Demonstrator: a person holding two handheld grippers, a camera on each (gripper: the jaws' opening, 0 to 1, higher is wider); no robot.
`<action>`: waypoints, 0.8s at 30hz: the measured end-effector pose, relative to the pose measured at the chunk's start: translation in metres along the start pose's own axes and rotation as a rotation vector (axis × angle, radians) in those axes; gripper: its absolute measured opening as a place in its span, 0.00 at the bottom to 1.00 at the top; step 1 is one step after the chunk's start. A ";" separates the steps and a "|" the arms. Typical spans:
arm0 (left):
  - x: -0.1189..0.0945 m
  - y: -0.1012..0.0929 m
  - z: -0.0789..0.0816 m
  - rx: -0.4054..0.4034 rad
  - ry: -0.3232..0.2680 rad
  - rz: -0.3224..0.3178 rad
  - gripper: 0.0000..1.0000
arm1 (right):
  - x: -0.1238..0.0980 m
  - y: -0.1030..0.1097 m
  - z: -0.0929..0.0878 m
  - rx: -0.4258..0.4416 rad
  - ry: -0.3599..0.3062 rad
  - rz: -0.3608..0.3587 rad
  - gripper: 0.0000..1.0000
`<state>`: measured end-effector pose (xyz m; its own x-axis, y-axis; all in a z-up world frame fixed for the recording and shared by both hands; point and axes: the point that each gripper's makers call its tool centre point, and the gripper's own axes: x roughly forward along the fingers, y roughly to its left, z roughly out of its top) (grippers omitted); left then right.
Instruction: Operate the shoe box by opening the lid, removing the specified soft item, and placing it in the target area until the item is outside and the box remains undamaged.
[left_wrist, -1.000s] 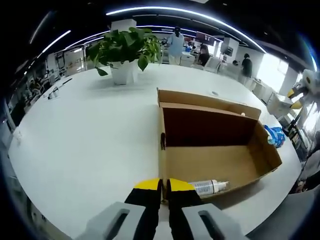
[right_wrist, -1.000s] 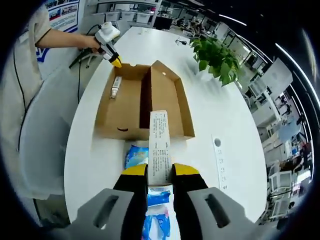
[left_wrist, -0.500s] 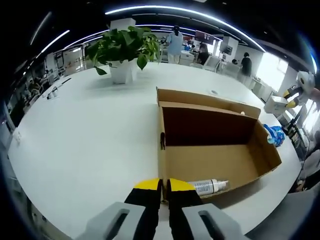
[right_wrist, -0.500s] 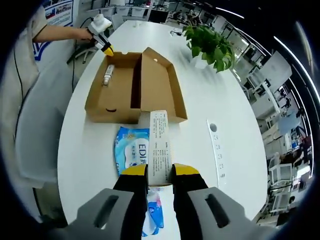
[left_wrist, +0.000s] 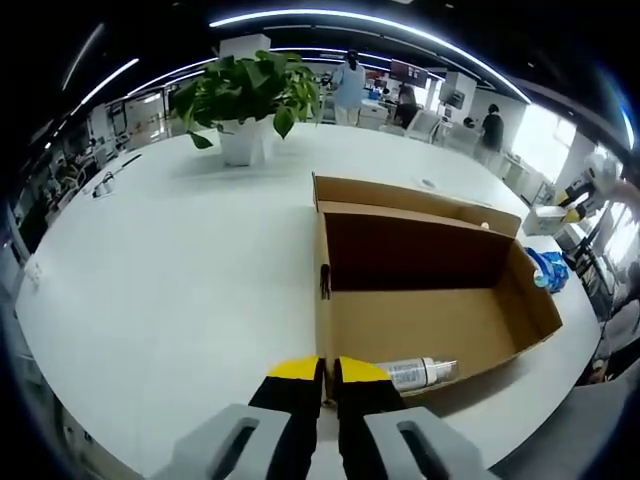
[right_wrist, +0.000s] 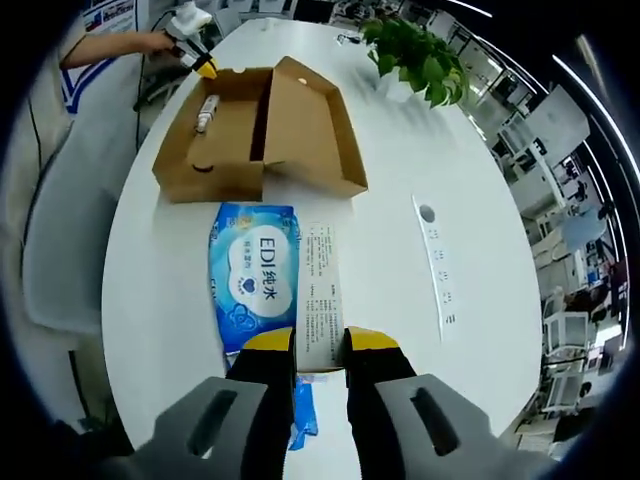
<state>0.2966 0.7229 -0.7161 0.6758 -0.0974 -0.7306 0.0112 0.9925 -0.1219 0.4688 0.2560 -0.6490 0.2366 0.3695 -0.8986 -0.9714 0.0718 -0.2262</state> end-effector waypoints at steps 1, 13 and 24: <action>0.000 0.000 0.000 0.000 0.000 0.000 0.04 | 0.002 -0.002 -0.005 0.006 0.007 0.001 0.15; 0.000 -0.001 -0.001 -0.006 0.003 -0.003 0.04 | 0.019 -0.007 -0.048 -0.004 0.090 0.017 0.16; 0.000 -0.001 0.000 -0.009 0.006 0.001 0.04 | 0.032 -0.008 -0.095 -0.016 0.187 0.034 0.16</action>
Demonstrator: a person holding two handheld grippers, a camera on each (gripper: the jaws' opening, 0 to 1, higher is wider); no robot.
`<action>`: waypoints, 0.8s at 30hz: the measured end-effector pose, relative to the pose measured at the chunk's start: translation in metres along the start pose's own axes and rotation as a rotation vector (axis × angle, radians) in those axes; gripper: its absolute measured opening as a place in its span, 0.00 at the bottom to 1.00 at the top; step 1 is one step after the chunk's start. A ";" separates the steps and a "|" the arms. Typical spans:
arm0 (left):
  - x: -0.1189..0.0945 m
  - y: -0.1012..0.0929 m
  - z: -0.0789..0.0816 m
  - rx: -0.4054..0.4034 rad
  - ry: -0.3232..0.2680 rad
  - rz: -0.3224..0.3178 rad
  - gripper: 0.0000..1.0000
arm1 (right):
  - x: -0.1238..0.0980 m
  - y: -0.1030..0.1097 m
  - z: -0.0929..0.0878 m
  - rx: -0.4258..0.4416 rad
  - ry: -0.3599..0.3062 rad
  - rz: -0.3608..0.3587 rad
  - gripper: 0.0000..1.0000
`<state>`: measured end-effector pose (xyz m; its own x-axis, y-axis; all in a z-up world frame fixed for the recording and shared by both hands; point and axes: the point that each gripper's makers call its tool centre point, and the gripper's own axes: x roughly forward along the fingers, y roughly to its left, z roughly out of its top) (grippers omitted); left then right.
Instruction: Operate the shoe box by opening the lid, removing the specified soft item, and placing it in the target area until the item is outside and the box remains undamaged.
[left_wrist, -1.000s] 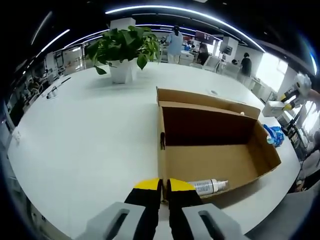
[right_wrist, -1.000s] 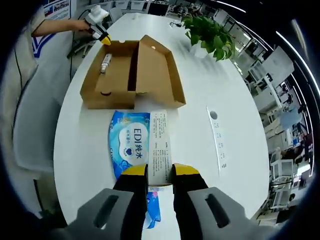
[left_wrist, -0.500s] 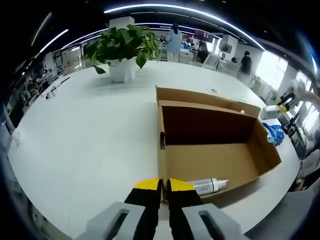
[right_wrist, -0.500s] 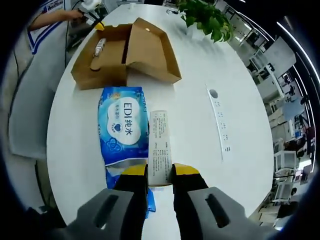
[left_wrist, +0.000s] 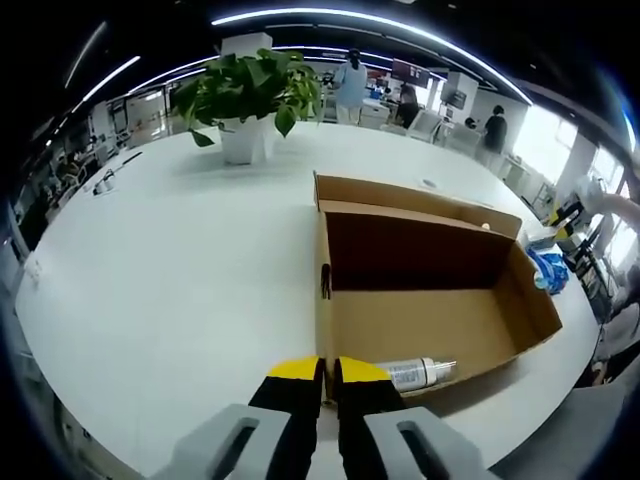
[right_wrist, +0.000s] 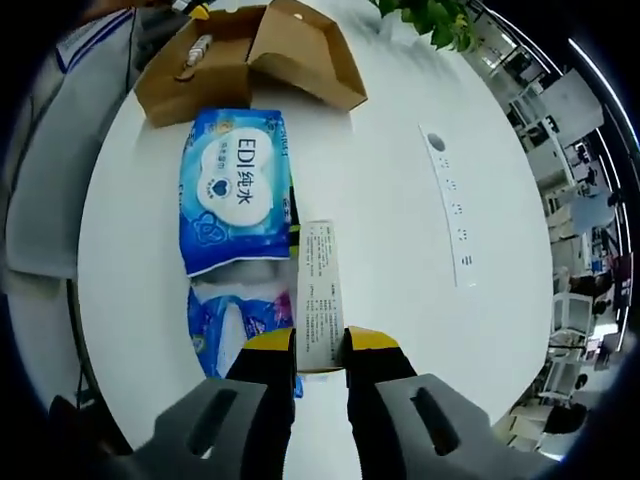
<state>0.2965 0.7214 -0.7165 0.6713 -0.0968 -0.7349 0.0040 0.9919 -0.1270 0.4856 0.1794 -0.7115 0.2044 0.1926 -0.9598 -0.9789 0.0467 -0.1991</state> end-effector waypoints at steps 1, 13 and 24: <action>0.000 0.000 0.000 0.000 0.000 0.000 0.04 | 0.001 -0.001 -0.003 -0.007 0.003 -0.002 0.16; 0.001 0.002 -0.001 0.004 0.015 0.003 0.04 | 0.017 -0.006 -0.031 -0.003 0.057 0.016 0.16; 0.003 0.002 -0.001 0.008 0.024 0.007 0.04 | 0.030 -0.009 -0.054 -0.017 0.109 0.028 0.16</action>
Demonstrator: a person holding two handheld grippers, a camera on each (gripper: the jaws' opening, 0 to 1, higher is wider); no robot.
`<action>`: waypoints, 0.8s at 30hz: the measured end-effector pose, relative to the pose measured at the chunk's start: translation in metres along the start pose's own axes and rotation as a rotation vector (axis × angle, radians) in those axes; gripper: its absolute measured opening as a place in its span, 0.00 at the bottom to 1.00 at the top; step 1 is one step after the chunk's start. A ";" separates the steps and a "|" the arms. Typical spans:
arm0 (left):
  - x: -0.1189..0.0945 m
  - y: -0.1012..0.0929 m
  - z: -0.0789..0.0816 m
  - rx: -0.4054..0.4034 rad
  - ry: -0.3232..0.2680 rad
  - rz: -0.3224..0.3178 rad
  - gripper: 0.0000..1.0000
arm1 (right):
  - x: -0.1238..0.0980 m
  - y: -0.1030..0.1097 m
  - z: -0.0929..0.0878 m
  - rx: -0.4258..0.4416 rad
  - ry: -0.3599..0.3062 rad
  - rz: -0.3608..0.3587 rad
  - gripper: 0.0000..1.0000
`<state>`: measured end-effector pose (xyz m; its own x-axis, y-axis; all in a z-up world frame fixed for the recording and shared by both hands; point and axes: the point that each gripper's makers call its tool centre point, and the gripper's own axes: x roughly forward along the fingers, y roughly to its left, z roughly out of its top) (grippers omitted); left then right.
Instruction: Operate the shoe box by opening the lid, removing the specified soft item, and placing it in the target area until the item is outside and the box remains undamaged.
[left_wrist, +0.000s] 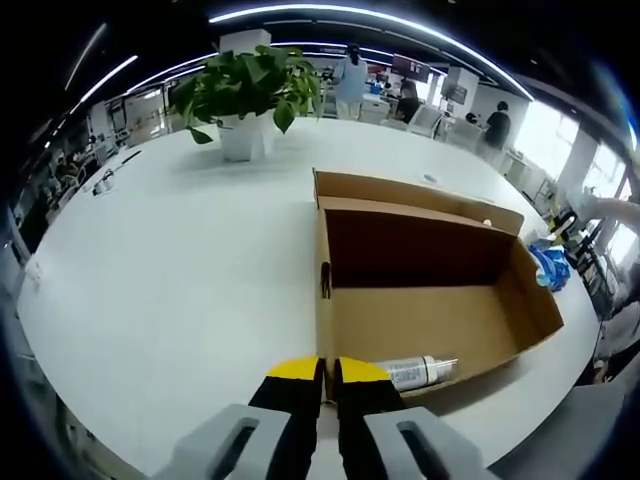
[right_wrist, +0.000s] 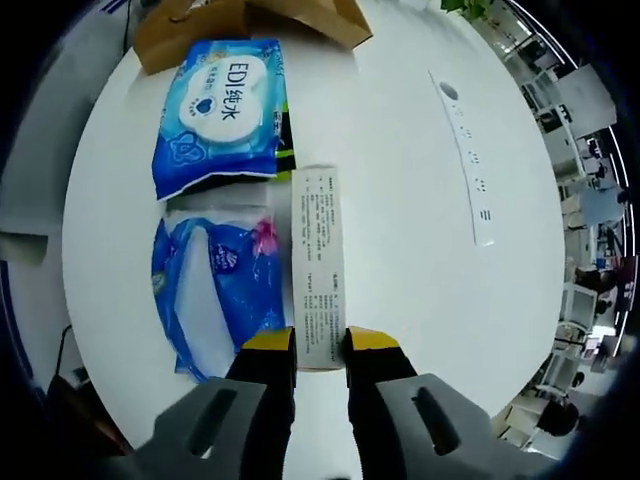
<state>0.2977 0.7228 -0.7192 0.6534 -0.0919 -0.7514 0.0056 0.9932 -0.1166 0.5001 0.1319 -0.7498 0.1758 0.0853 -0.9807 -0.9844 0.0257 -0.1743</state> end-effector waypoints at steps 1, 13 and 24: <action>0.000 0.000 0.000 0.000 0.000 0.000 0.04 | 0.001 0.000 -0.002 -0.003 0.005 -0.001 0.16; 0.000 0.000 0.000 -0.002 0.002 0.000 0.04 | -0.003 0.010 -0.002 0.013 0.010 -0.010 0.16; 0.001 0.002 0.001 -0.006 -0.004 -0.001 0.04 | -0.003 0.007 -0.005 -0.007 0.043 -0.028 0.17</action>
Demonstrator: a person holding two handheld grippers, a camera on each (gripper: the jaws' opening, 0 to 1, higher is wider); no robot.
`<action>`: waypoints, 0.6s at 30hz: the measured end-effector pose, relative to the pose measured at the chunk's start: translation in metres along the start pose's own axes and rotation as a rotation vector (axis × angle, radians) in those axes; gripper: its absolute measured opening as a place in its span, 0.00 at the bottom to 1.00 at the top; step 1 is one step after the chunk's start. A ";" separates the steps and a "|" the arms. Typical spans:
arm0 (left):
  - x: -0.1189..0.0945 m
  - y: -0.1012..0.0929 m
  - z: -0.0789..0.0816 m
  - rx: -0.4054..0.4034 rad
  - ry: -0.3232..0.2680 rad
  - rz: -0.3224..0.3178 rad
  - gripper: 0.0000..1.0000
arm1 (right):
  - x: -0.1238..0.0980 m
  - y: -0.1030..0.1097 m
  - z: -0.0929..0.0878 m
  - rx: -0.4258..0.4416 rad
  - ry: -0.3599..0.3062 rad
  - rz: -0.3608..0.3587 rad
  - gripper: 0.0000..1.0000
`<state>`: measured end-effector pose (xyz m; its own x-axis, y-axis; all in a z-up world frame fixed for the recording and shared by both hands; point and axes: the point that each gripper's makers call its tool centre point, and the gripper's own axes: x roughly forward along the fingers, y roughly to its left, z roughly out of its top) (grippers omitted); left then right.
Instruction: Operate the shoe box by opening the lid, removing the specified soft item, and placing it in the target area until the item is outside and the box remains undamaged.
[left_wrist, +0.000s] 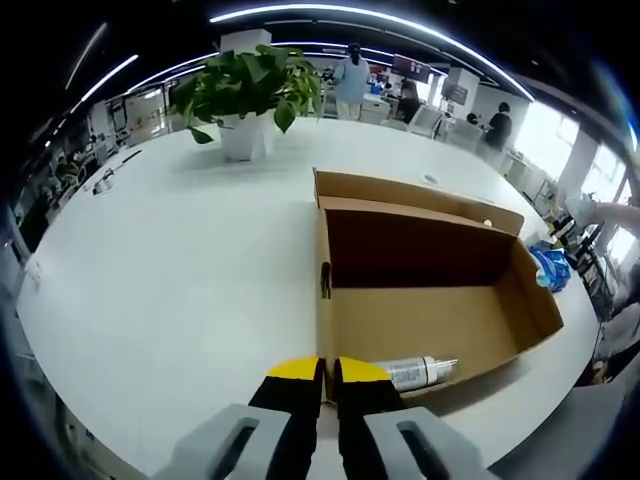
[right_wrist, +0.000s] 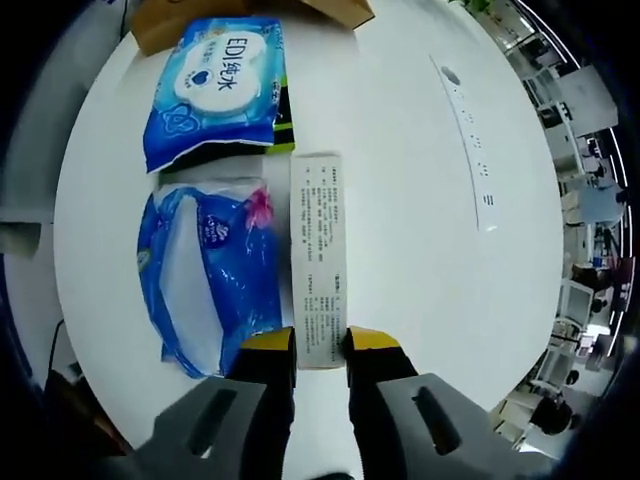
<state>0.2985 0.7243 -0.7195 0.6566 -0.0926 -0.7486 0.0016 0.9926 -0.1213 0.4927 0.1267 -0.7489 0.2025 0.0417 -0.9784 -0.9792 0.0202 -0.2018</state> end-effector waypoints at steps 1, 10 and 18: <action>0.000 -0.001 0.000 0.000 -0.001 0.000 0.04 | 0.000 0.000 0.000 -0.001 0.002 -0.003 0.17; -0.001 -0.001 0.000 0.004 -0.007 0.005 0.04 | 0.003 -0.010 -0.001 -0.008 0.018 -0.058 0.20; -0.003 -0.004 0.001 0.004 -0.018 0.007 0.05 | -0.008 -0.013 0.002 0.029 -0.009 -0.116 0.27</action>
<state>0.2978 0.7210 -0.7163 0.6703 -0.0845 -0.7372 -0.0001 0.9935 -0.1140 0.5037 0.1277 -0.7385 0.3144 0.0460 -0.9482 -0.9486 0.0538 -0.3119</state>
